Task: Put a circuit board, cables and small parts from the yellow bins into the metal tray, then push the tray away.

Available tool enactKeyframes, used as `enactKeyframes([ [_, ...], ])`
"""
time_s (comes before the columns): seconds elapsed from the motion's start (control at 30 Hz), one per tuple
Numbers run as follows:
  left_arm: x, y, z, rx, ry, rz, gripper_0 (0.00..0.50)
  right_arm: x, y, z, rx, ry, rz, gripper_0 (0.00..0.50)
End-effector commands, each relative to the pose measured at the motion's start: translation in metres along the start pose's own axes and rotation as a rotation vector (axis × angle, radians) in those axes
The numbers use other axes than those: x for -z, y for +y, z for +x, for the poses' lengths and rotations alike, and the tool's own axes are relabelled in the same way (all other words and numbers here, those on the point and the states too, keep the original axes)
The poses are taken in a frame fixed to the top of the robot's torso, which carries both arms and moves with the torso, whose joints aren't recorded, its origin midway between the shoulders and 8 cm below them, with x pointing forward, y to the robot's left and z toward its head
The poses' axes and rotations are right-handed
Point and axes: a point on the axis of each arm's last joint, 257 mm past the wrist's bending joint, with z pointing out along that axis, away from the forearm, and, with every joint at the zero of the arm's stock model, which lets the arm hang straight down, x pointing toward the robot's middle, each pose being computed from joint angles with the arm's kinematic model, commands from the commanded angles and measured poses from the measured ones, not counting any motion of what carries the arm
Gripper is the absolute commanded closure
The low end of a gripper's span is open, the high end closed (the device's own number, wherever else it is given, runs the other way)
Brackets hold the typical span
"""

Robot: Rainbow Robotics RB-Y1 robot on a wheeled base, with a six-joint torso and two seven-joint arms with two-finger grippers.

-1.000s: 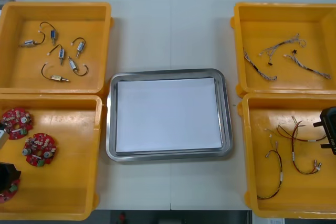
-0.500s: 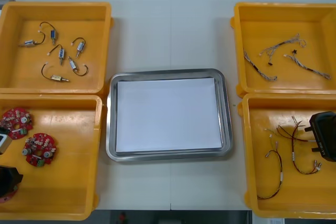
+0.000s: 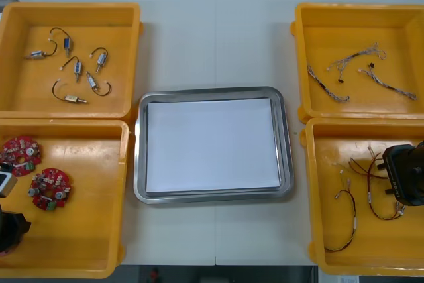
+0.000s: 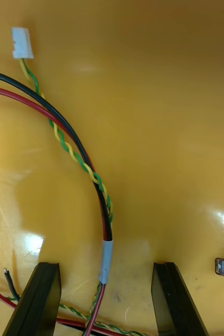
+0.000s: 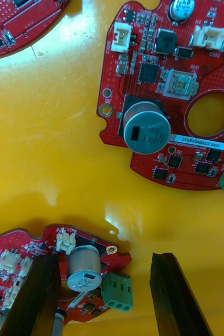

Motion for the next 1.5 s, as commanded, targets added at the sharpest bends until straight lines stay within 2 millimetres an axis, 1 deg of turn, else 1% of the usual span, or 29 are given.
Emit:
enactKeyframes([
  [0.03,0.004,0.009,-0.013,-0.129,-0.017,-0.031,0.378,-0.01,-0.015,0.009,-0.027,0.009,0.028,0.0],
  [0.07,0.004,0.009,-0.012,-0.127,-0.016,-0.03,0.498,-0.01,-0.015,0.009,-0.029,0.011,0.029,0.0],
  [0.13,0.004,0.009,-0.012,-0.13,-0.016,-0.03,0.5,-0.01,-0.015,0.01,-0.032,0.014,0.028,0.0],
  [0.2,0.004,0.009,-0.013,-0.133,-0.017,-0.029,0.5,-0.011,-0.015,0.011,-0.034,0.017,0.028,0.141],
  [0.23,0.004,0.01,-0.013,-0.134,-0.018,-0.03,0.5,-0.011,-0.015,0.012,-0.036,0.018,0.028,0.335],
  [0.27,0.004,0.009,-0.013,-0.133,-0.017,-0.028,0.5,-0.01,-0.014,0.012,-0.035,0.02,0.026,0.429],
  [0.3,0.004,0.01,-0.013,-0.135,-0.018,-0.03,0.5,-0.01,-0.014,0.012,-0.038,0.021,0.025,0.5],
  [0.43,0.009,0.012,-0.02,-0.143,-0.028,-0.035,0.5,-0.009,-0.012,0.014,-0.04,0.026,0.023,0.5],
  [0.5,0.015,0.013,-0.025,-0.145,-0.027,-0.039,0.5,-0.005,-0.009,0.013,-0.038,0.02,0.018,0.5],
  [0.57,0.028,0.013,-0.031,-0.153,-0.016,-0.046,0.5,0.004,-0.005,0.009,-0.042,0.011,0.01,0.5],
  [0.6,0.032,0.013,-0.032,-0.154,-0.012,-0.05,0.5,0.008,-0.005,0.008,-0.043,0.007,0.009,0.5],
  [0.67,0.045,0.011,-0.038,-0.155,-0.005,-0.045,0.5,0.024,-0.006,-0.001,-0.043,-0.008,0.011,0.5],
  [0.7,0.049,0.011,-0.04,-0.154,-0.003,-0.046,0.5,0.03,-0.006,-0.004,-0.042,-0.014,0.011,0.5],
  [0.77,0.063,0.008,-0.046,-0.153,0.003,-0.033,0.5,0.052,-0.006,-0.015,-0.026,-0.04,0.008,0.5],
  [0.8,0.066,0.007,-0.047,-0.154,0.004,-0.033,0.5,0.057,-0.007,-0.017,-0.019,-0.048,0.008,0.5],
  [0.87,0.08,0.003,-0.054,-0.165,0.003,-0.028,0.5,0.078,-0.007,-0.026,0.008,-0.078,0.008,0.5],
  [0.9,0.083,0.003,-0.057,-0.17,0.002,-0.029,0.5,0.082,-0.009,-0.028,0.012,-0.085,0.013,0.5],
  [0.93,0.09,0.001,-0.06,-0.18,0.0,-0.033,0.499,0.091,-0.01,-0.032,0.023,-0.098,0.018,0.5],
  [0.97,0.097,-0.001,-0.065,-0.191,-0.005,-0.037,0.5,0.098,-0.007,-0.037,0.038,-0.116,0.006,0.5],
  [1.0,0.1,-0.003,-0.067,-0.196,-0.007,-0.039,0.5,0.102,-0.006,-0.039,0.044,-0.122,0.0,0.5],
  [1.07,0.111,-0.01,-0.076,-0.22,-0.01,-0.043,0.5,0.115,0.001,-0.047,0.071,-0.126,-0.027,0.5],
  [1.13,0.118,-0.015,-0.082,-0.237,-0.011,-0.045,0.5,0.123,0.004,-0.051,0.09,-0.125,-0.04,0.5],
  [1.2,0.126,-0.023,-0.089,-0.265,-0.012,-0.044,0.5,0.136,0.009,-0.061,0.155,-0.143,-0.055,0.5],
  [1.3,0.133,-0.034,-0.098,-0.3,-0.02,-0.039,0.5,0.147,0.012,-0.073,0.221,-0.175,-0.064,0.5],
  [1.4,0.142,-0.054,-0.108,-0.355,-0.023,-0.026,0.5,0.161,0.016,-0.086,0.352,-0.217,-0.054,0.5],
  [1.43,0.143,-0.057,-0.11,-0.363,-0.025,-0.022,0.5,0.163,0.017,-0.087,0.375,-0.221,-0.054,0.5],
  [1.5,0.144,-0.072,-0.118,-0.4,-0.036,-0.002,0.5,0.173,0.021,-0.088,0.463,-0.222,-0.061,0.5],
])
